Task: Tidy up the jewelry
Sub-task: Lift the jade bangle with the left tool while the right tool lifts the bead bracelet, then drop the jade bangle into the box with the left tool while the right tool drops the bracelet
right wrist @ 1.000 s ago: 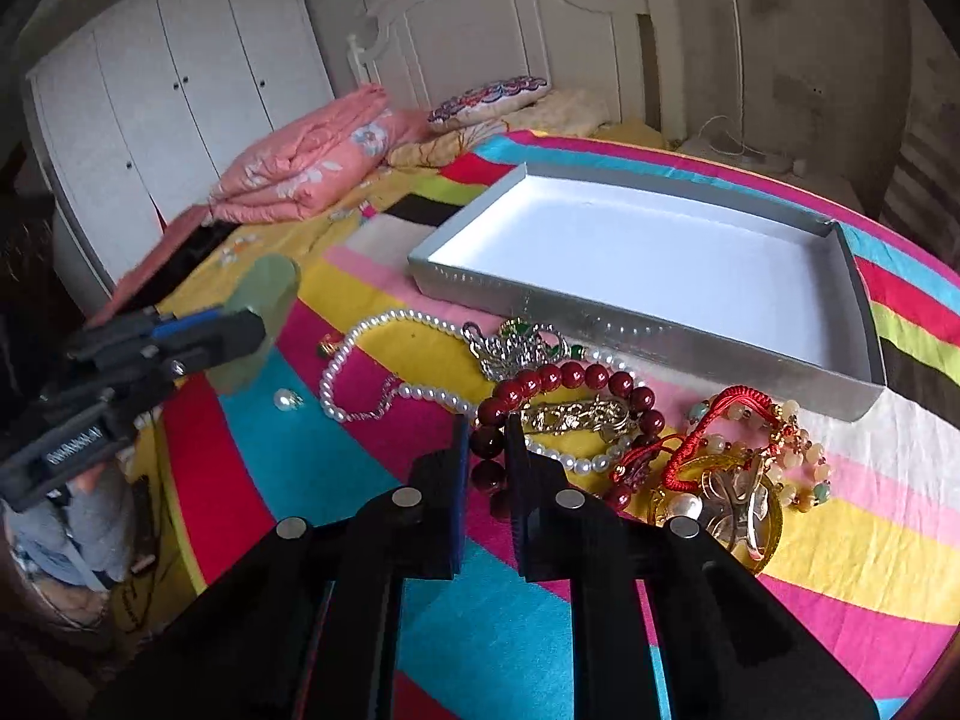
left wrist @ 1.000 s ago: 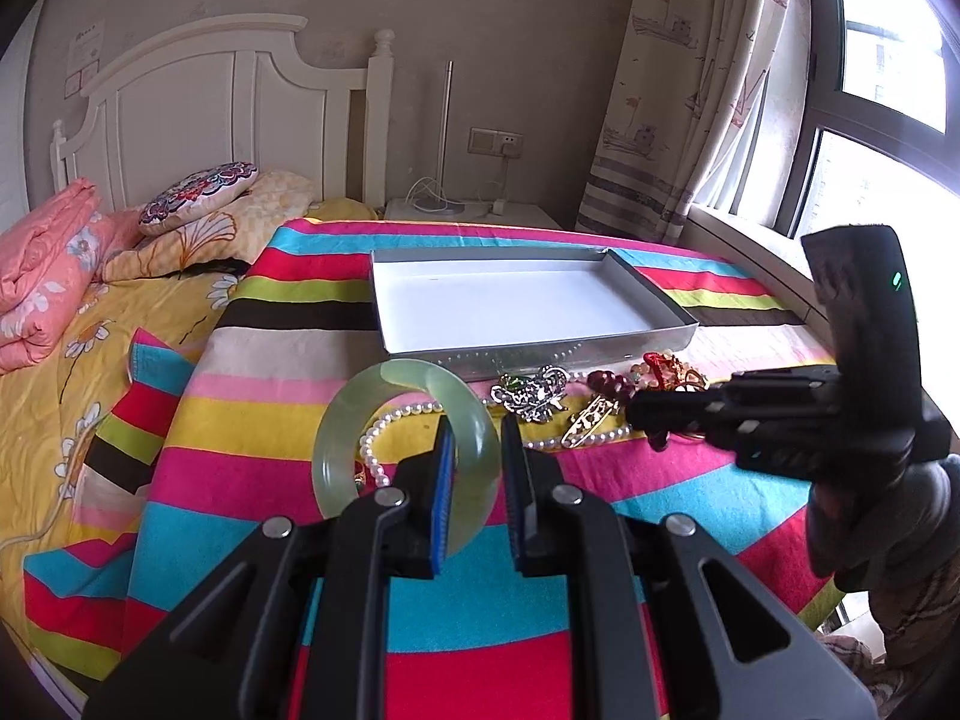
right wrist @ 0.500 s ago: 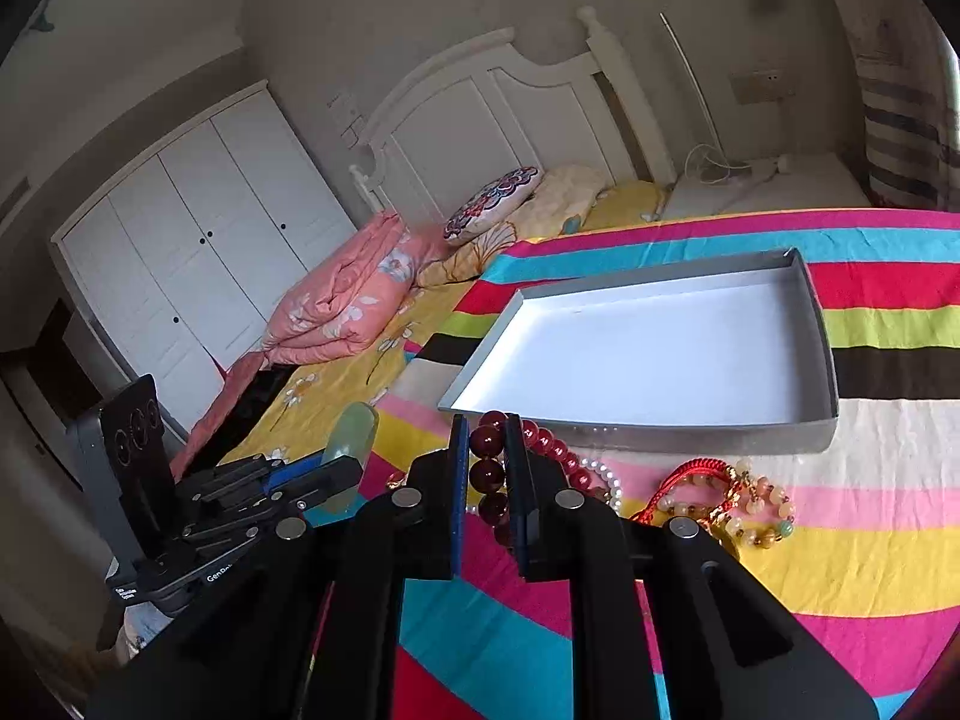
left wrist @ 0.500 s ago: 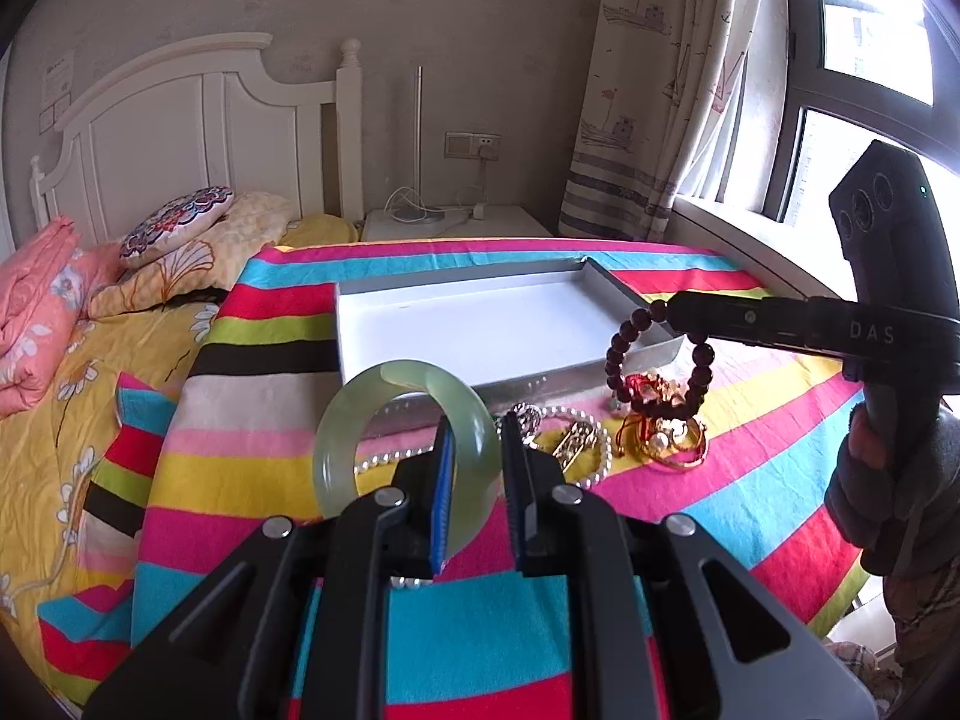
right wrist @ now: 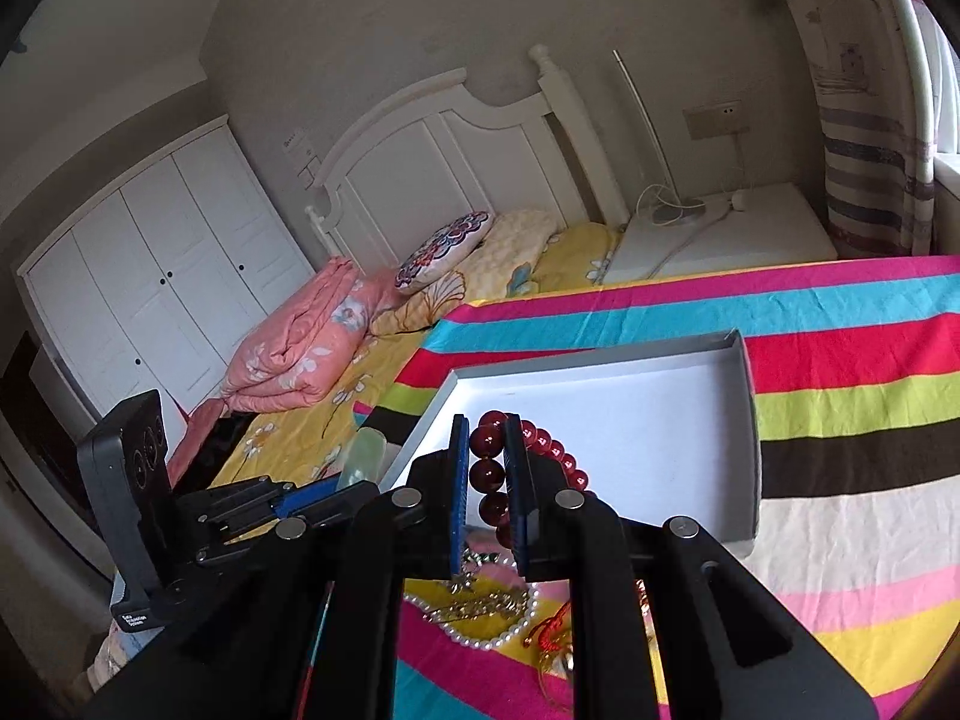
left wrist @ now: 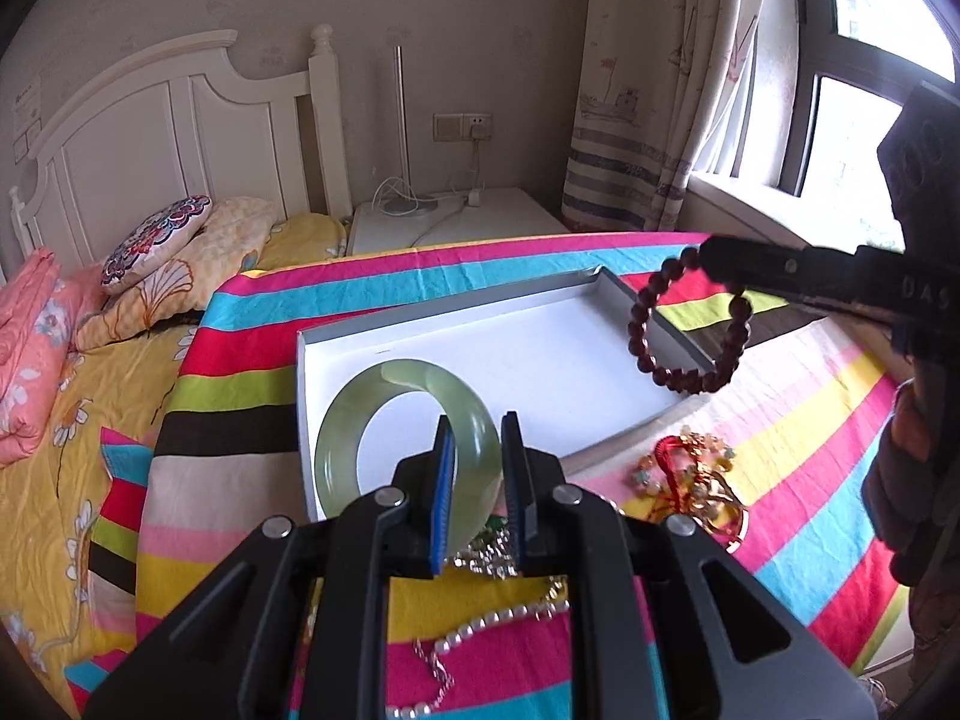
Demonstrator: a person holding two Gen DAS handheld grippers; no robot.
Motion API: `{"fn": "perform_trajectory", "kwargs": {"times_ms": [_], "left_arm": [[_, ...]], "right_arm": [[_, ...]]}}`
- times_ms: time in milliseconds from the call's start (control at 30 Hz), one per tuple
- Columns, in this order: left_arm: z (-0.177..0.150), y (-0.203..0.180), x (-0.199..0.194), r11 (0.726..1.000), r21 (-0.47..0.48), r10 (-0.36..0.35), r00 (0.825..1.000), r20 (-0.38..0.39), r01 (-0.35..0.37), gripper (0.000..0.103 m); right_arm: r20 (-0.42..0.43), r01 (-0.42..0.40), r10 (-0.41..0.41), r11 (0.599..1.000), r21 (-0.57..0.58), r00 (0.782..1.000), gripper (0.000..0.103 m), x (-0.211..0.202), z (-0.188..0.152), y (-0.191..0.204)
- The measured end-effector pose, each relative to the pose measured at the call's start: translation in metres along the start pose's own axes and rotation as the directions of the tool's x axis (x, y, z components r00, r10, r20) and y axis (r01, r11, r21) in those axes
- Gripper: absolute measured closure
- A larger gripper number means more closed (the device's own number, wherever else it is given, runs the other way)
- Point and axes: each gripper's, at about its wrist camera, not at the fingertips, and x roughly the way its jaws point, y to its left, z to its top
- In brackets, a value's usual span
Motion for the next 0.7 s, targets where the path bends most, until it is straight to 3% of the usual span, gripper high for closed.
{"fn": "perform_trajectory", "kwargs": {"times_ms": [300, 567, 667, 700], "left_arm": [[0.013, 0.005, 0.052, 0.999, -0.031, 0.028, 0.997, -0.069, -0.030, 0.088], [0.014, 0.010, 0.082, 0.992, -0.080, 0.085, 0.992, -0.095, -0.093, 0.086], [0.014, 0.010, 0.083, 0.990, -0.067, 0.116, 0.989, -0.088, -0.122, 0.081], [0.014, 0.010, 0.080, 0.988, -0.055, 0.139, 0.987, -0.080, -0.144, 0.073]], "right_arm": [[-0.006, 0.109, -0.109, 0.993, 0.043, 0.994, 0.089, 0.025, 0.013, -0.035], [-0.070, 0.217, -0.221, 0.975, -0.050, 0.973, 0.089, 0.065, 0.007, -0.032], [-0.108, 0.207, -0.210, 0.978, -0.040, 0.972, 0.086, 0.079, 0.006, -0.034], [-0.124, 0.208, -0.211, 0.977, -0.034, 0.970, 0.083, 0.082, 0.006, -0.036]]}}
